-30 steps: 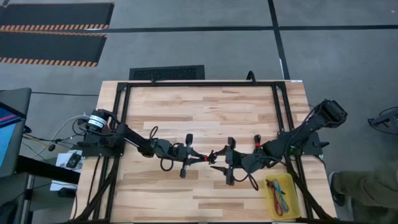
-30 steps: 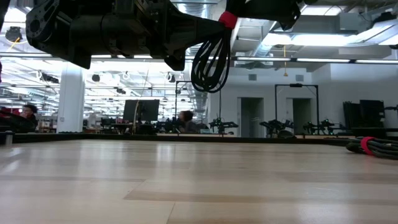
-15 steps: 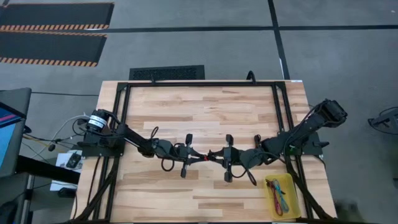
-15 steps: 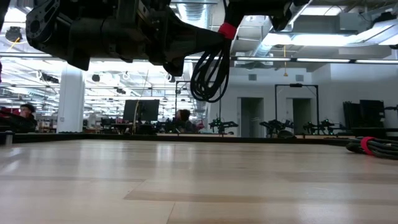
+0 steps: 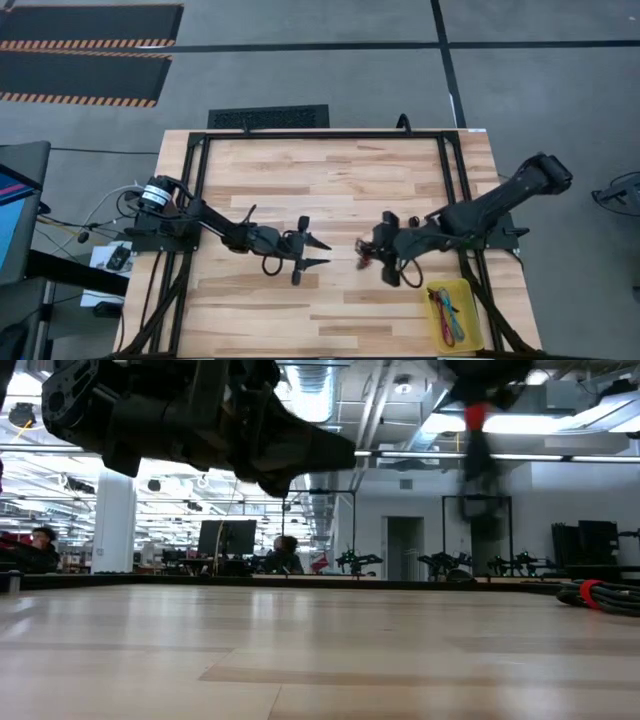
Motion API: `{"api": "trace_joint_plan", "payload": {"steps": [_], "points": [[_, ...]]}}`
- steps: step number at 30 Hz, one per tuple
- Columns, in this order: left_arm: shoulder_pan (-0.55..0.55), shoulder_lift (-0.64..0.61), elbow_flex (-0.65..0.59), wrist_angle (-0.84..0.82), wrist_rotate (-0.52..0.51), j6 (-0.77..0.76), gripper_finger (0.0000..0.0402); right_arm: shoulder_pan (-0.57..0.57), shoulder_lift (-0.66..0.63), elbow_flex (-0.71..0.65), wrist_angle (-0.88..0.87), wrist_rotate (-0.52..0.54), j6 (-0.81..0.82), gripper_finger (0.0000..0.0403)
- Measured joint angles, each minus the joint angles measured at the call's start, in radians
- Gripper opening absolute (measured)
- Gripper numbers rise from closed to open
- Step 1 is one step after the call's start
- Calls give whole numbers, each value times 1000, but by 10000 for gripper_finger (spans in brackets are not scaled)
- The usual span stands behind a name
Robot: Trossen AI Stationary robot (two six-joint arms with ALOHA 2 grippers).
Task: Pick and place USB-C Cables
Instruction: Put the left black charger cable into the yellow bin
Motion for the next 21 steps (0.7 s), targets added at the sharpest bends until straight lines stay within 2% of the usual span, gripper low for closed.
{"api": "trace_joint_plan", "payload": {"steps": [3, 5, 8, 9, 15, 21], "points": [[3, 0, 0, -24, -1, 0, 155, 2, -50, 29, -122, -181, 55, 54], [7, 0, 0, -30, -1, 0, 158, 19, -81, 33, -135, -333, 70, 58], [12, 0, 0, -32, -1, 13, 158, 68, -118, 33, -212, -547, 200, 59], [12, 0, 0, -35, -1, 26, 158, 94, -127, 33, -250, -572, 260, 59], [13, 0, 0, -100, -1, 61, 159, 251, -158, 32, -464, -539, 666, 59], [13, 0, 0, -147, -1, 33, 159, 404, -150, 15, -458, -410, 876, 59]]}}
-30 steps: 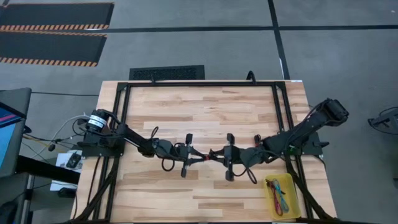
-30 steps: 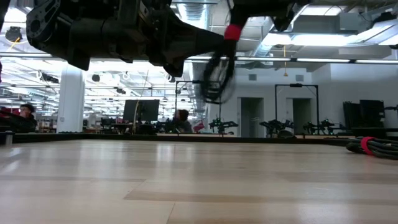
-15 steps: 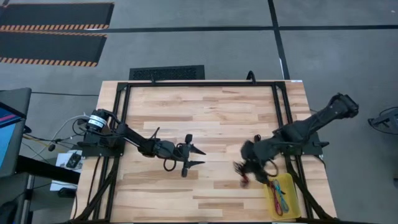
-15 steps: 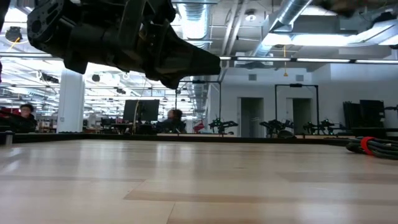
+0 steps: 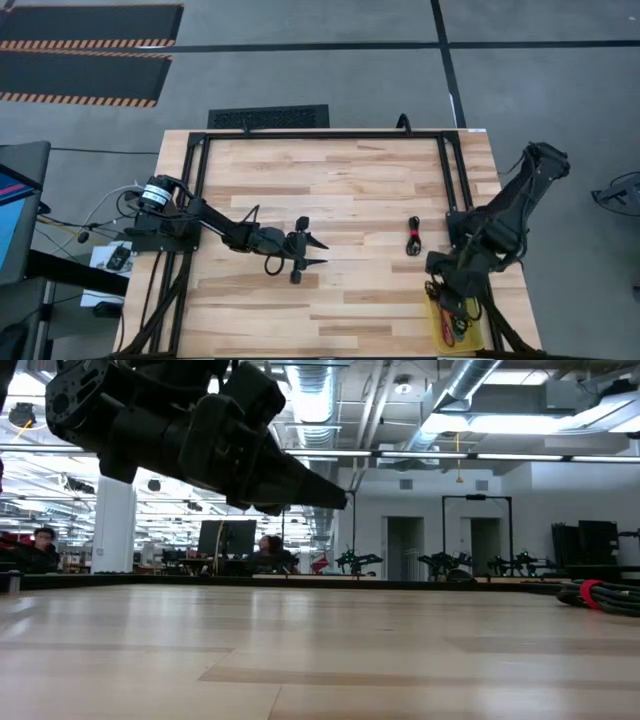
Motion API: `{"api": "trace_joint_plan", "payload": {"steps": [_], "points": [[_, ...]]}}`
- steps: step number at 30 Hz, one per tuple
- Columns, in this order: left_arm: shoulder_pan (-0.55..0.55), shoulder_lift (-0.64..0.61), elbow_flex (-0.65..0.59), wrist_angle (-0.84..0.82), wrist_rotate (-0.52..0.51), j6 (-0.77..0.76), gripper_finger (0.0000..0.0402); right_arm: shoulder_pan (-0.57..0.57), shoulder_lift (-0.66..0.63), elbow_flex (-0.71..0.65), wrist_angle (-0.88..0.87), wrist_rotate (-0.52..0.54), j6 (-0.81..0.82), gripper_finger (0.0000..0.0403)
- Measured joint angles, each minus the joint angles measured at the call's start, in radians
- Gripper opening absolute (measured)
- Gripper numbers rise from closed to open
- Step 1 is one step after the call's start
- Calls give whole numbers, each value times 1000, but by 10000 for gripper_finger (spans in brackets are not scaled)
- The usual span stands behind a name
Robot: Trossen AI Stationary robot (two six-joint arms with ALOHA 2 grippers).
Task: Pick and place USB-C Cables
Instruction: Put the left black charger cable into the yellow bin
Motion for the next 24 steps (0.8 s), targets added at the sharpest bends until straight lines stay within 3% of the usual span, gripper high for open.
{"api": "trace_joint_plan", "payload": {"steps": [8, 13, 24], "points": [[0, 10, 0, -28, -10, -43, 159, 83, 15, -111, -22, 3, 287, 59], [0, 10, 0, -28, -25, -39, 159, 71, 15, -166, 5, -3, 299, 70], [0, 10, 0, -46, -44, -36, 159, 53, 28, -247, 108, -73, 339, 148]]}}
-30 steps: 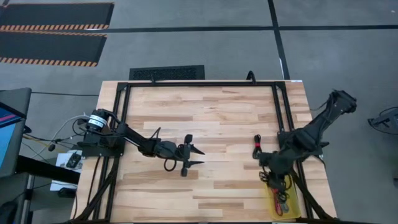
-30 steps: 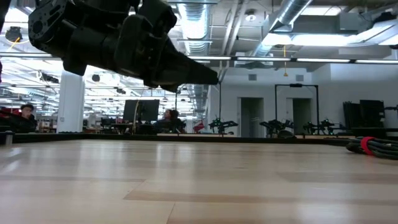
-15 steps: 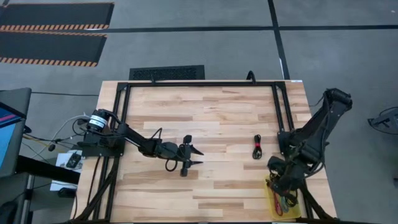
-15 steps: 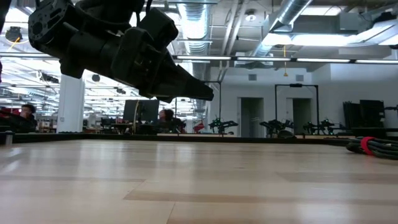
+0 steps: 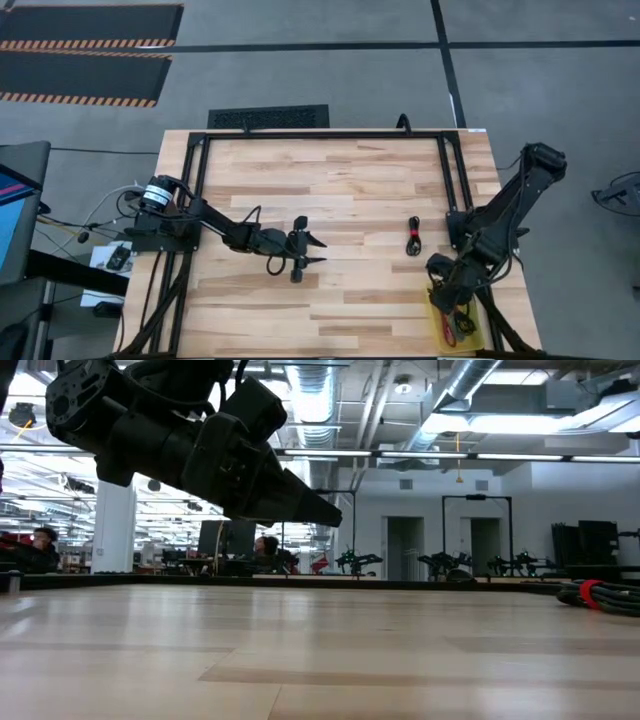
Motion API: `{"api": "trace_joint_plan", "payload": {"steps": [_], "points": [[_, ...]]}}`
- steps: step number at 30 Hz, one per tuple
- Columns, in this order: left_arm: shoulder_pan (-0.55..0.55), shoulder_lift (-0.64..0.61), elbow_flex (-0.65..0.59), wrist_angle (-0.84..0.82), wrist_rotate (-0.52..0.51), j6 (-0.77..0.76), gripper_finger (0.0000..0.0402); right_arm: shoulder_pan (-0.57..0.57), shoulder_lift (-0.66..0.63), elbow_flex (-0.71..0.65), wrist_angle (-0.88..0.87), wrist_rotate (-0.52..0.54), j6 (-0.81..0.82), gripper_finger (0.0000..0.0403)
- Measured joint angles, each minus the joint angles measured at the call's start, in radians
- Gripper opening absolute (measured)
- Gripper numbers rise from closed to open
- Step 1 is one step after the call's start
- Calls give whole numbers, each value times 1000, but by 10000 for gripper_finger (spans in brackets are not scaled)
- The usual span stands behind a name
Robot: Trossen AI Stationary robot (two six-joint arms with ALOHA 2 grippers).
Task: Pick and place USB-C Cables
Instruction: Put the left black charger cable into the yellow bin, then put the black charger cable into the yellow bin
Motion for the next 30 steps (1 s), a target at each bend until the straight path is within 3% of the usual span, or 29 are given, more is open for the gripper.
{"api": "trace_joint_plan", "payload": {"steps": [3, 8, 12, 20, 25, 30], "points": [[0, 0, 0, -3, -2, 0, 159, 0, 22, 0, 6, -36, 23, 160], [0, 0, 0, -4, -21, -4, 159, -16, 66, 0, 80, -256, 100, 165], [0, 0, 0, -5, -21, -4, 159, -23, 52, 0, 112, -283, 64, 160], [5, 0, 0, -3, -27, 0, 159, -144, -28, 47, 115, -101, -259, 151], [5, 0, 0, 2, -41, 0, 159, -274, -41, 61, -3, -49, -316, 141], [5, 0, 0, -2, -42, -1, 159, -388, 14, 51, -219, 178, -421, 131]]}}
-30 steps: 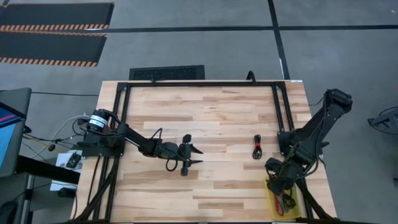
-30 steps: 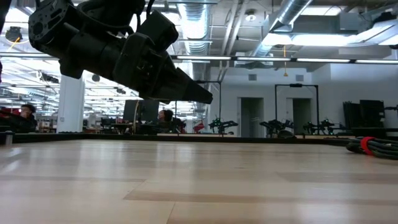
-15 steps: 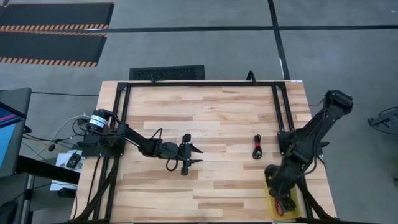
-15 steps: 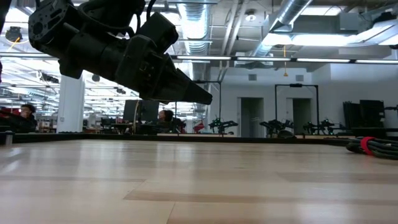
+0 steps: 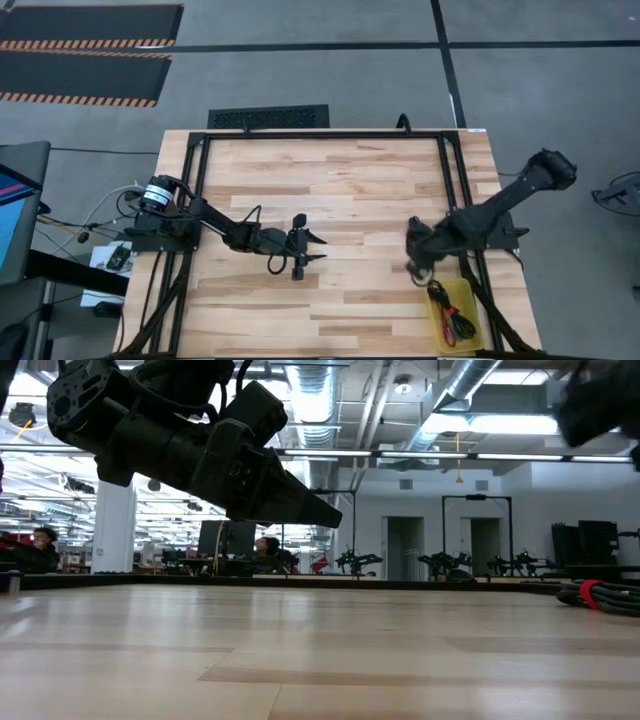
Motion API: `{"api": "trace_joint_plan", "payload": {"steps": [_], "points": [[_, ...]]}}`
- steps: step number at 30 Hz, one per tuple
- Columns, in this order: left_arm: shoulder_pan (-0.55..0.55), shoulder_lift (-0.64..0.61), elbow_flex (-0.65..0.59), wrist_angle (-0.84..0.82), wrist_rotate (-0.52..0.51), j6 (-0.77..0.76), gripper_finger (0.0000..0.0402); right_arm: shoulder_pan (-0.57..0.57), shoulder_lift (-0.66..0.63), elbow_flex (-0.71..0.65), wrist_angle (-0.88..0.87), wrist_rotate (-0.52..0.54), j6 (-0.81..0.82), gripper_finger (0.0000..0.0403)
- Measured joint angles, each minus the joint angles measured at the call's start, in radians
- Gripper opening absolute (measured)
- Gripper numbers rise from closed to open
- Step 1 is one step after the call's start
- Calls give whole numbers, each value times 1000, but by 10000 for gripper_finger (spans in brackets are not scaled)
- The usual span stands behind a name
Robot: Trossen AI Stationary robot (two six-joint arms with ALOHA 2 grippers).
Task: Pick and place USB-C Cables
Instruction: Put the black charger cable into the yellow bin
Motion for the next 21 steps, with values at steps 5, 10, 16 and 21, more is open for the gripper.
{"api": "trace_joint_plan", "payload": {"steps": [5, 10, 16, 21], "points": [[0, 0, 0, -1, 0, -1, 159, -124, 51, -48, -94, 82, -45, 138], [0, 0, 0, -3, 0, -6, 159, -222, 79, -128, 59, 74, -205, 196], [0, 0, 0, -3, 0, -6, 159, -325, 118, -188, 82, 79, -198, 303], [0, 0, 0, -3, 0, -6, 159, -346, 158, -227, 129, 104, -169, 345]]}}
